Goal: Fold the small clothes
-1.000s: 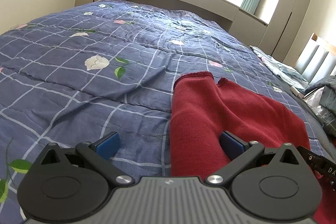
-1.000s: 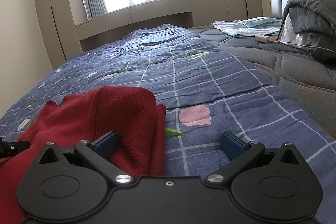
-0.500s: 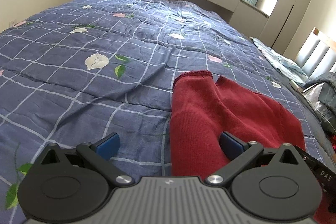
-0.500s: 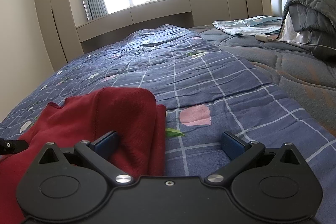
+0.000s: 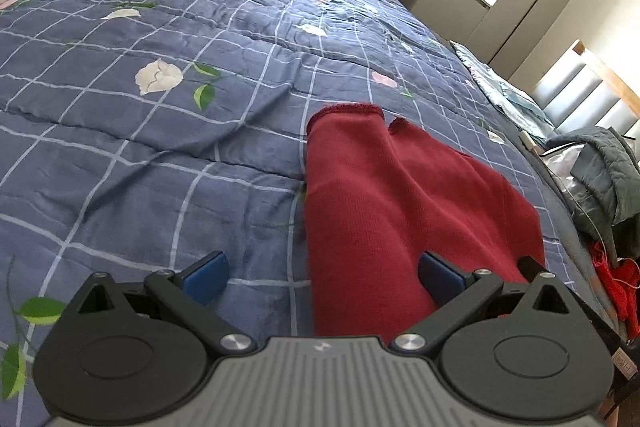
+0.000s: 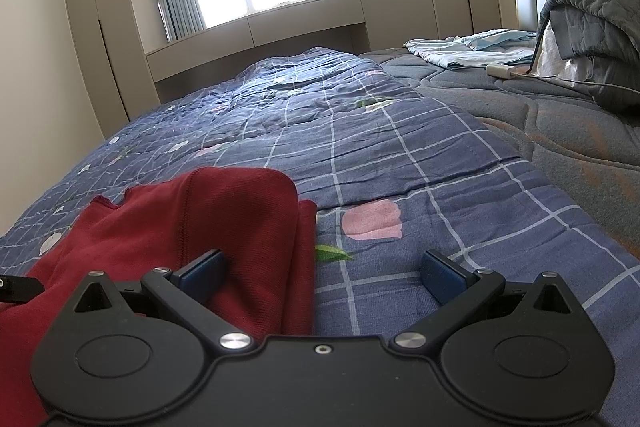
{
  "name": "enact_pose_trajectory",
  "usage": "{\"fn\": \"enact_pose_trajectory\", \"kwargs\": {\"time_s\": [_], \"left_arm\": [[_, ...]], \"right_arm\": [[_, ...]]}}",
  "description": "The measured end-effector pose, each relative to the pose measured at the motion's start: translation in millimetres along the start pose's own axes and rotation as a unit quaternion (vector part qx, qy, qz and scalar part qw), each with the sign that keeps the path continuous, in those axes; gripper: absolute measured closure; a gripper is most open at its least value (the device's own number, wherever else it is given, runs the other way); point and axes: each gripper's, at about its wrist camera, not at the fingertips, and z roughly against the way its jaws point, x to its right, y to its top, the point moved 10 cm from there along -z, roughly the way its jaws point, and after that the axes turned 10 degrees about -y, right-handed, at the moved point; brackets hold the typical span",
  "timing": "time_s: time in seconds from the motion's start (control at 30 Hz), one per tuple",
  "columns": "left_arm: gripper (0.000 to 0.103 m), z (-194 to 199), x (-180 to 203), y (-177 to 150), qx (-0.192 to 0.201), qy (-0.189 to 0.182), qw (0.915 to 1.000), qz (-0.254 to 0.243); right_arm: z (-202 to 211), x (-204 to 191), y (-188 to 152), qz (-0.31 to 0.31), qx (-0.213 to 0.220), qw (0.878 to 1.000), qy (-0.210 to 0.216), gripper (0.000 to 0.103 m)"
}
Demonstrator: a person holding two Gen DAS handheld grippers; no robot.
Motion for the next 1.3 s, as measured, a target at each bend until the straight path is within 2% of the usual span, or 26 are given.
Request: {"fn": "enact_pose_trajectory", "kwargs": {"time_s": [0.13, 0.37, 0.57, 0.67, 0.77, 0.83, 0.9, 1.3], "left_arm": [[0.000, -1.0, 0.9, -0.5, -0.003, 0.003, 1.0000, -0.004], [0.001, -2.2, 2.1, 1.8, -0.027, -0.002, 0.9996, -0.003], [0.001, -2.6, 5.3, 1.4, -0.044, -0.008, 0.9989, -0.011], [0.001, -3.3, 5.4, 1.8, -0.052, -0.005, 0.9986, -0.010], [0.001, -3.4, 8.6, 3.6, -0.054, 0.011, 0.9981, -0.027], [0.001, -2.5, 13.0, 5.3, -0.054, 0.025, 0.9972, -0.045], [0.001, -2.1, 17.0, 6.9, -0.056, 0.037, 0.9959, -0.060], [0.001, -1.4, 29.5, 10.5, -0.062, 0.079, 0.9883, -0.115]], "right_arm": [[0.3, -0.2, 0.1, -0.002, 0.000, 1.000, 0.004, 0.000], [6.2, 5.9, 3.8, -0.058, 0.004, 0.996, 0.069, 0.000], [9.5, -1.5, 3.5, -0.053, 0.002, 0.994, 0.093, 0.001], [11.0, -5.1, 2.6, -0.053, -0.001, 0.992, 0.114, 0.013], [11.3, -6.2, 1.4, -0.056, -0.006, 0.991, 0.123, 0.032], [11.2, -7.6, 0.5, -0.058, -0.010, 0.990, 0.128, 0.050], [11.8, -8.5, -0.4, -0.058, -0.014, 0.989, 0.135, 0.053], [10.0, -8.1, -1.0, -0.059, -0.017, 0.989, 0.134, 0.053]]}}
